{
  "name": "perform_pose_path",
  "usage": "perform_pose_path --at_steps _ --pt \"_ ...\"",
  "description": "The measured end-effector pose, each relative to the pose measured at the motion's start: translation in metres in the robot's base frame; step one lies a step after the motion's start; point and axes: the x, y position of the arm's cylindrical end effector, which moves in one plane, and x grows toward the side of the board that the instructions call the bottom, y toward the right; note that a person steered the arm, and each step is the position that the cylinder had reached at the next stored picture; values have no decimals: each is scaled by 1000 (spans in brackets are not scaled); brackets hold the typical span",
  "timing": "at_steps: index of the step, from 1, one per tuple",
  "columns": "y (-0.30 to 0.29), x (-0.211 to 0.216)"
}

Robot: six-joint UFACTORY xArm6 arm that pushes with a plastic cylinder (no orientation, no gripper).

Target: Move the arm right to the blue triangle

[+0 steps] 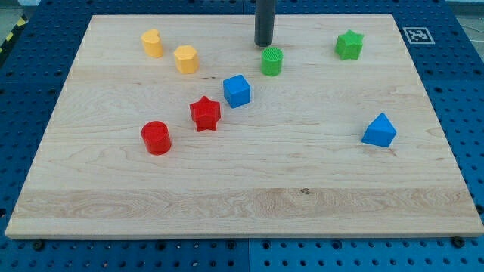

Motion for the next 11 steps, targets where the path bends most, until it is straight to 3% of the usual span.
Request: perform_pose_path --at_steps 1,2,6,8,10,11 --pt "0 0" --pt "39 -7" --pt "105 36" --pt "109 75" --pt "149 138" --pt "182 148"
